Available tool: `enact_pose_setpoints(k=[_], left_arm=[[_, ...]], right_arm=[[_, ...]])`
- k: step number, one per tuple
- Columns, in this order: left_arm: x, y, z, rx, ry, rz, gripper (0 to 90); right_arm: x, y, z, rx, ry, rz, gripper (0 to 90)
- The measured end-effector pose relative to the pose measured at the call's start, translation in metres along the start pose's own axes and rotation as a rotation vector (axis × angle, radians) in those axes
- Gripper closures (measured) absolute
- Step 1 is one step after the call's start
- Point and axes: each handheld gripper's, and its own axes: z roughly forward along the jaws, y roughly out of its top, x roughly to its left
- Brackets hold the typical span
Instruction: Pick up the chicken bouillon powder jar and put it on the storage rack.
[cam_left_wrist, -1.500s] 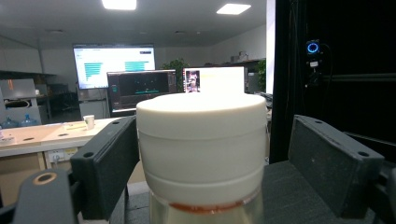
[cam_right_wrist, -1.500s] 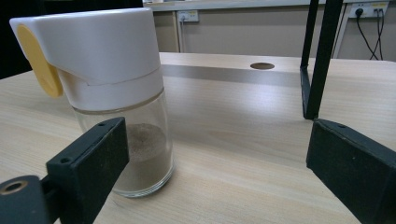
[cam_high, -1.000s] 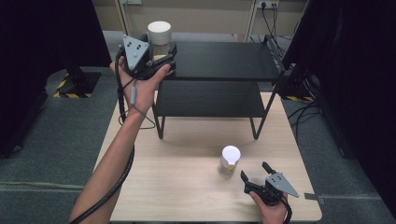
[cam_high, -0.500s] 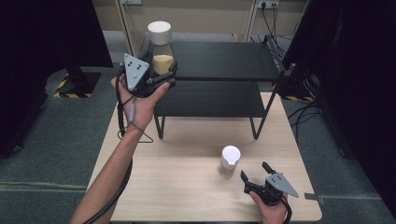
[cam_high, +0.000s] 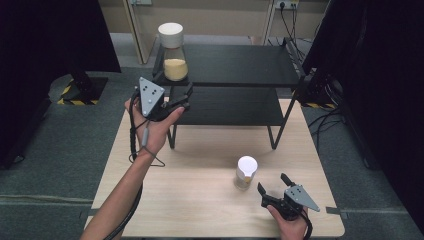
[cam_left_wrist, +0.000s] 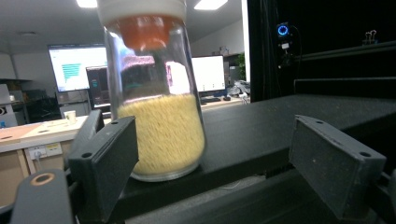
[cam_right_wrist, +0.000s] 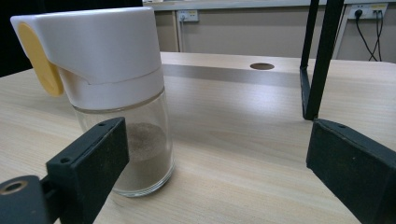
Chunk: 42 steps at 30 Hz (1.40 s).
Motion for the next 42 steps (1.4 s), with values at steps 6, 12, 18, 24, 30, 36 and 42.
enact_pose_setpoints(k=[6, 12, 18, 24, 30, 36, 42], left_arm=[[-0.003, -0.012, -0.004, 0.005, -0.015, -0.001, 15.3], [-0.005, -0.026, -0.009, 0.007, -0.035, 0.004, 15.2], [-0.006, -0.037, -0.014, 0.007, -0.046, 0.001, 15.0], [-0.007, -0.049, -0.019, 0.022, -0.052, -0.007, 14.8], [-0.006, -0.065, -0.025, 0.039, -0.058, -0.022, 14.5], [-0.005, -0.079, -0.031, 0.057, -0.057, -0.035, 14.4], [-0.003, -0.092, -0.036, 0.066, -0.067, -0.03, 14.2]], right_arm=[[0.0, 0.0, 0.0, -0.002, -0.001, 0.0, 6.1], [0.0, 0.0, 0.0, 0.0, 0.0, 0.0, 6.1], [0.0, 0.0, 0.0, -0.002, 0.0, 0.003, 6.1], [0.0, 0.0, 0.0, -0.002, 0.0, -0.001, 6.1], [0.0, -0.001, 0.0, -0.003, -0.001, 0.0, 6.1], [0.0, -0.001, 0.0, -0.003, -0.002, -0.002, 6.1], [0.0, 0.0, 0.0, -0.002, -0.001, -0.002, 6.2]])
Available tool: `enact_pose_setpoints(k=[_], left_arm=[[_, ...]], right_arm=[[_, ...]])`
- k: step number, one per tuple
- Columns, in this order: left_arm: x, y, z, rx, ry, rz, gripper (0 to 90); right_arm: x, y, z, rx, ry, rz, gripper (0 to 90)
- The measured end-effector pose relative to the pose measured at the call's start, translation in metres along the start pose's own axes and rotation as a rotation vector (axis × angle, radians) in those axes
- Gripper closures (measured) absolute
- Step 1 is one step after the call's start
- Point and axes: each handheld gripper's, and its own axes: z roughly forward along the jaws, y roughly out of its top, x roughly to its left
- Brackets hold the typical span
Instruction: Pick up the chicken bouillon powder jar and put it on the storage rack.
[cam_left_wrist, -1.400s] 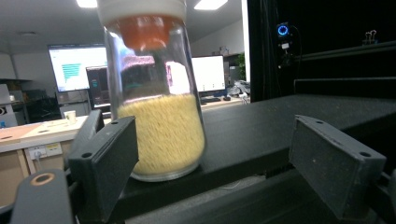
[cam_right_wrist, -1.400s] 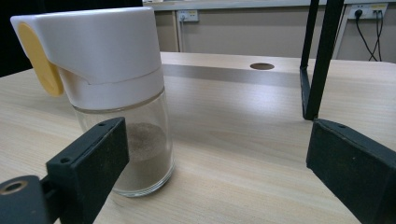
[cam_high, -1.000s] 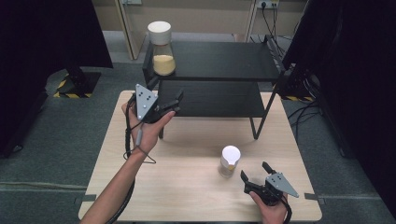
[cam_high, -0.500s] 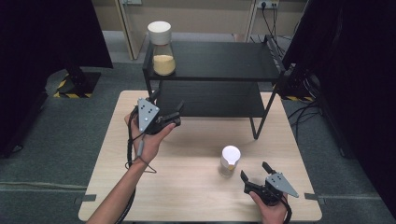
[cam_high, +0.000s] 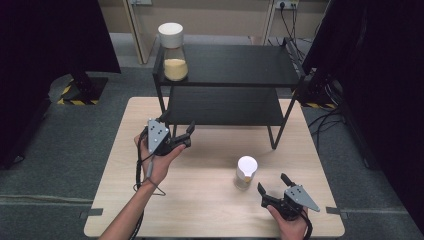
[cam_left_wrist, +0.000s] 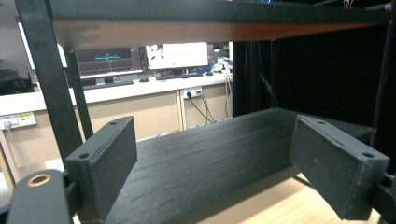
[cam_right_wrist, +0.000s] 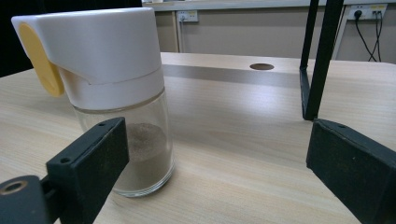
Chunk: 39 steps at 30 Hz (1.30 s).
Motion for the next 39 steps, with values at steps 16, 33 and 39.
enact_pose_setpoints(k=[16, 33, 39], left_arm=[[0.001, -0.043, -0.011, 0.044, -0.033, -0.015, 13.6], [-0.003, -0.079, -0.02, 0.121, -0.044, -0.03, 13.5], [-0.004, -0.092, -0.023, 0.135, -0.051, -0.052, 13.3]], right_arm=[[0.001, 0.0, 0.0, -0.001, -0.002, -0.002, 6.1], [0.001, 0.0, 0.0, -0.001, -0.002, -0.003, 6.1], [0.001, 0.0, 0.0, -0.001, -0.002, -0.004, 6.1]])
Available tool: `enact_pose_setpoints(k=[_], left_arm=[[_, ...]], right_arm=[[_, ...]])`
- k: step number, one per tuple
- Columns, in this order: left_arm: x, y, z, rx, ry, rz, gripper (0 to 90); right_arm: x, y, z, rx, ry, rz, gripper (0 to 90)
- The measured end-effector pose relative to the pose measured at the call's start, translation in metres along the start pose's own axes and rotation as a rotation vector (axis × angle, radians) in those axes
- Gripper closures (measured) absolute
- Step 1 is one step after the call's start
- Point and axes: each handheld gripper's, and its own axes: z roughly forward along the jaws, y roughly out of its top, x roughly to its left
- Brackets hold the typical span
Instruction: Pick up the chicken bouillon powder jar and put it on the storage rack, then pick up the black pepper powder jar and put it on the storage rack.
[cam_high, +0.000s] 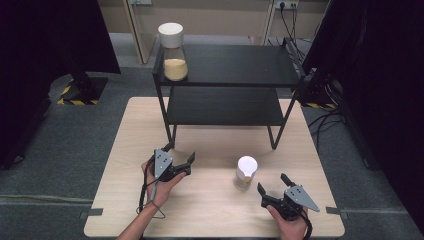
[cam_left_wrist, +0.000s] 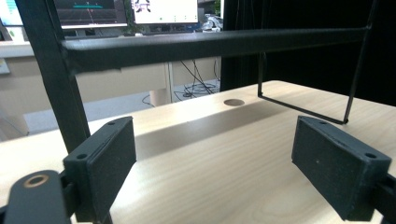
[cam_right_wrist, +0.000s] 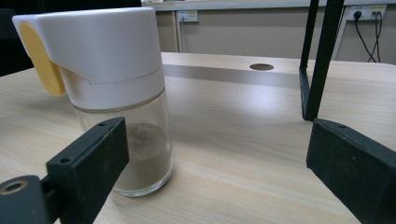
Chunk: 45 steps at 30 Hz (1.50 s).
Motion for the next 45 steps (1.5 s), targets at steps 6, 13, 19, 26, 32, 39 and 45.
enact_pose_setpoints(k=[6, 13, 19, 26, 32, 39, 45], left_arm=[[-0.001, -0.013, -0.001, 0.038, -0.003, -0.011, 13.0], [-0.003, -0.019, 0.0, 0.06, -0.01, -0.007, 12.5], [-0.002, -0.02, 0.0, 0.056, -0.009, -0.018, 12.5], [-0.002, -0.021, -0.001, 0.053, -0.009, -0.018, 12.7], [-0.002, -0.02, 0.0, 0.055, -0.01, -0.018, 12.8], [-0.002, -0.02, 0.0, 0.057, -0.013, -0.014, 12.9], [-0.002, -0.02, 0.0, 0.059, -0.012, -0.022, 12.8]], right_arm=[[0.0, 0.0, 0.0, 0.0, 0.0, 0.0, 6.1], [0.0, 0.0, 0.0, -0.001, 0.001, -0.001, 6.1], [0.0, 0.0, 0.0, 0.001, 0.004, -0.004, 6.1], [0.0, 0.0, 0.0, 0.0, 0.003, -0.006, 6.1], [-0.001, 0.0, 0.0, 0.003, 0.011, -0.005, 6.1], [-0.005, -0.002, -0.003, -0.016, 0.039, -0.004, 6.1], [-0.004, 0.002, -0.005, -0.038, 0.089, -0.017, 6.1]])
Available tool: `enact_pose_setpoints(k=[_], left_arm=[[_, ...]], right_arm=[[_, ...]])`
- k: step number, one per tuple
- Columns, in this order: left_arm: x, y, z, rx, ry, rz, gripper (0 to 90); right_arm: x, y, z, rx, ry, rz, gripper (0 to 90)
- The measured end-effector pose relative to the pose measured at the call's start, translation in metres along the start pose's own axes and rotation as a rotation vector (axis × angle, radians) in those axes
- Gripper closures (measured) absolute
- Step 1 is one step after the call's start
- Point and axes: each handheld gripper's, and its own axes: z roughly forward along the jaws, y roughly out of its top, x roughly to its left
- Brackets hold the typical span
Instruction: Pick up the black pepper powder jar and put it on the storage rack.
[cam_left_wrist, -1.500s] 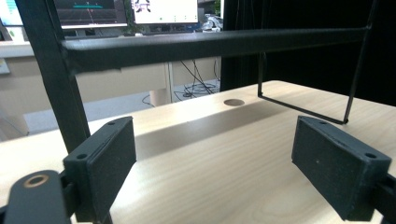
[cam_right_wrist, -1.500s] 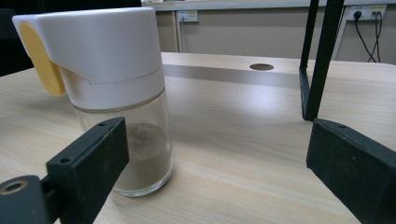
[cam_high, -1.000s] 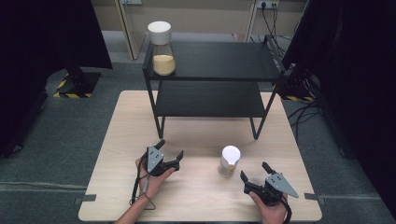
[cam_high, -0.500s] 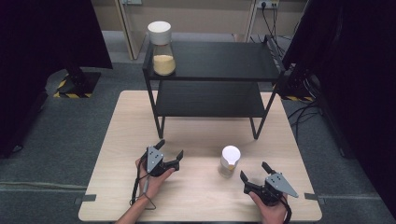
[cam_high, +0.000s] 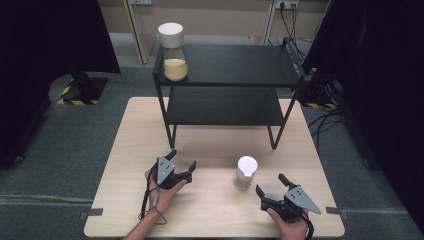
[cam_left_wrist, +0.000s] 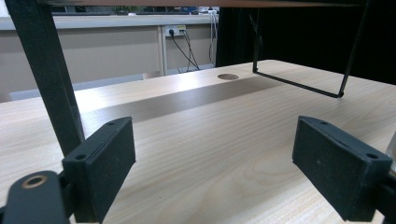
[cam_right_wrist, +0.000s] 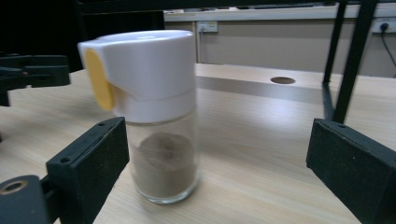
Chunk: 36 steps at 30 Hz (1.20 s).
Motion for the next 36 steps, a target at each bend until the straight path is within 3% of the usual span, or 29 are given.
enact_pose_setpoints(k=[5, 15, 24, 36], left_arm=[[0.0, 0.001, 0.0, 0.005, 0.0, 0.002, 12.7], [0.001, 0.001, 0.001, 0.007, -0.005, -0.002, 12.7], [0.001, 0.002, 0.001, 0.009, -0.006, 0.003, 12.7], [0.001, 0.002, 0.001, 0.01, -0.008, 0.005, 12.7]], right_arm=[[0.003, 0.004, 0.006, 0.007, 0.043, -0.017, 6.4], [0.008, 0.011, 0.026, 0.036, 0.08, -0.044, 9.5], [0.01, 0.014, 0.041, 0.059, 0.095, -0.063, 14.2], [0.012, 0.016, 0.061, 0.086, 0.101, -0.09, 27.0]])
